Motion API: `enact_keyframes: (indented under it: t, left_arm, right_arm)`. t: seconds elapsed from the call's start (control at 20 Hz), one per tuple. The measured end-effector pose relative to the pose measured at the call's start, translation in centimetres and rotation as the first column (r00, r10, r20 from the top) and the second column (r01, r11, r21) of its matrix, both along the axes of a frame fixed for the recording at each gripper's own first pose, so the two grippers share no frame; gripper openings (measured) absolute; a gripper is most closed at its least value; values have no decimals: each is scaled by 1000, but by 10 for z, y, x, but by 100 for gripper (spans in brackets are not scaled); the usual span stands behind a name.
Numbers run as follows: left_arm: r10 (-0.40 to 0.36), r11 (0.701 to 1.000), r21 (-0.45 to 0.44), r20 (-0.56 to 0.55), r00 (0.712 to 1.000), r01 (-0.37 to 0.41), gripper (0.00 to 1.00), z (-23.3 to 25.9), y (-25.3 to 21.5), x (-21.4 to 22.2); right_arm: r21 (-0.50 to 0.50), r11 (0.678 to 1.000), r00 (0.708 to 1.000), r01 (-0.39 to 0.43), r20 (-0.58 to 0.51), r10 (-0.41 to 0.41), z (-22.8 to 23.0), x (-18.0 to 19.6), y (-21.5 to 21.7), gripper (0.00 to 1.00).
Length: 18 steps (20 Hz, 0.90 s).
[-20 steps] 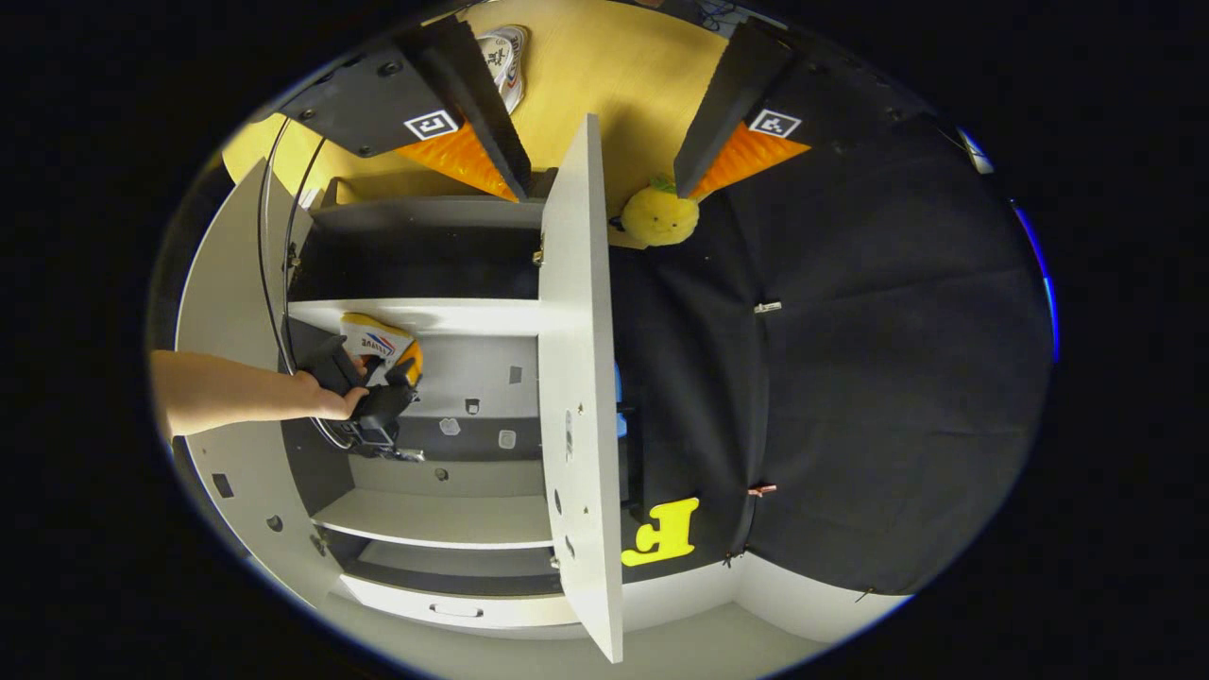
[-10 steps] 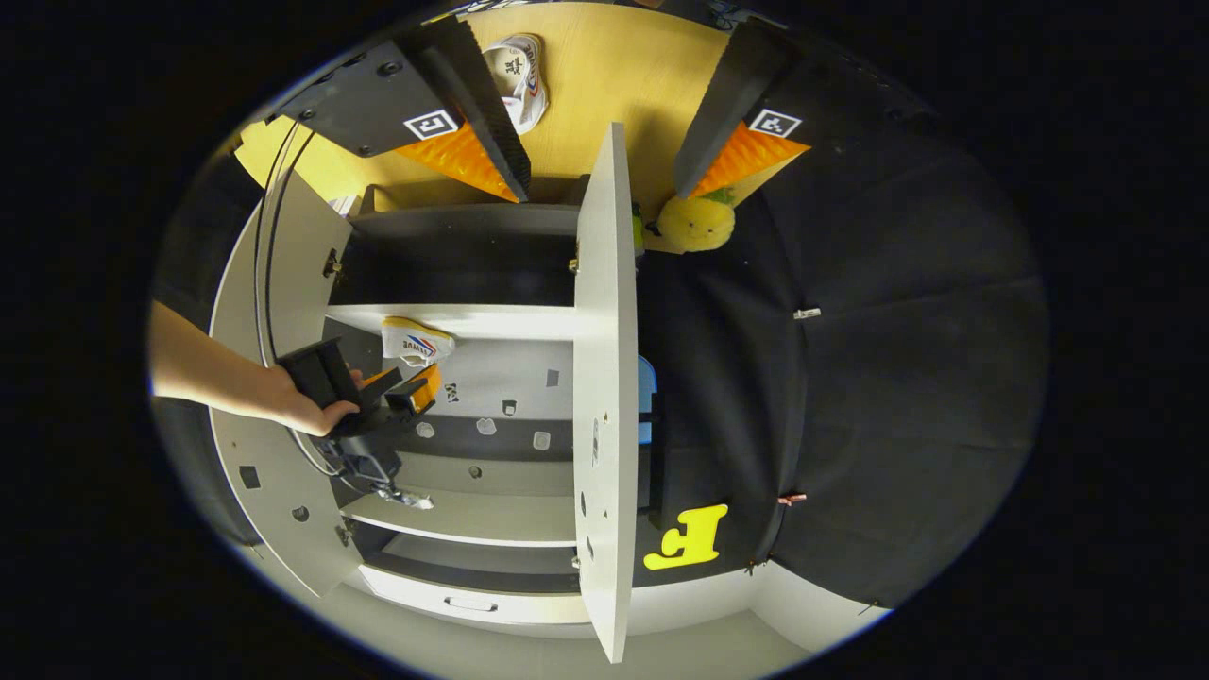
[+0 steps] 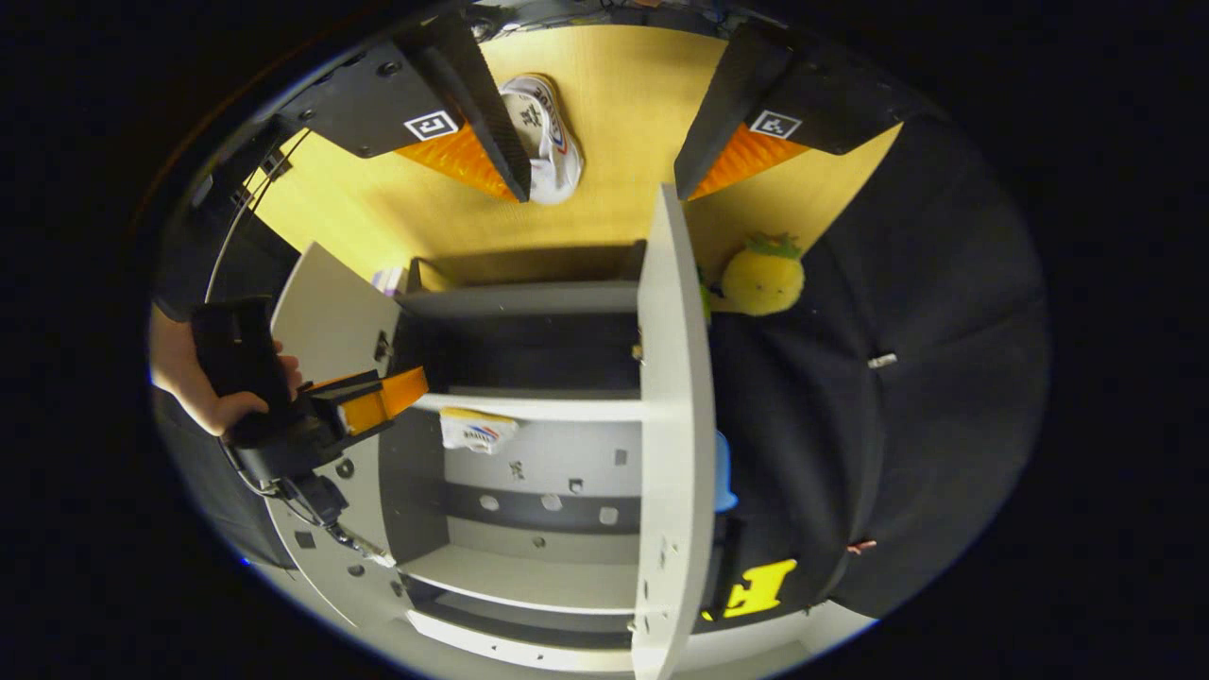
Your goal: Grab one shoe with the right hand and put it into the shoe cabinet, grab the other shoe with the left hand and put it into the shoe cabinet; then close the right door with the right hand and the left door with the left hand.
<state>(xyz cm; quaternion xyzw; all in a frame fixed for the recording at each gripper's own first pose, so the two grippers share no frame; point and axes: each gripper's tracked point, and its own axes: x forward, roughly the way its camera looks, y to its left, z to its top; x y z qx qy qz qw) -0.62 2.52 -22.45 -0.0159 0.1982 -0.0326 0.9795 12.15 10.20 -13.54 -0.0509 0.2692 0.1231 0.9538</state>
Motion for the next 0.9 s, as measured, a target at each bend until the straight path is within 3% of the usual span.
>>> enact_keyframes:
  t: [0.25, 0.45, 0.65, 0.9]
  left_arm:
    - [-78, 997, -3, -143, 987, 78, 96, -72, -25, 6]
    - [-94, 995, 21, -219, 971, 101, 96, -120, -37, 29]
    - [-94, 992, 57, -267, 959, 113, 96, -157, -49, 58]
    - [-31, 989, 132, -281, 959, 71, 94, -185, -41, 100]
  right_arm:
    - [-16, 996, 975, 93, -203, -95, -92, -102, -53, 100]
    - [-64, 987, 947, 145, -279, -158, -130, -166, -91, 99]
    - [-75, 981, 935, 181, -295, -196, -137, -204, -104, 98]
    - [-86, 985, 943, 147, -290, -166, -136, -217, -102, 98]
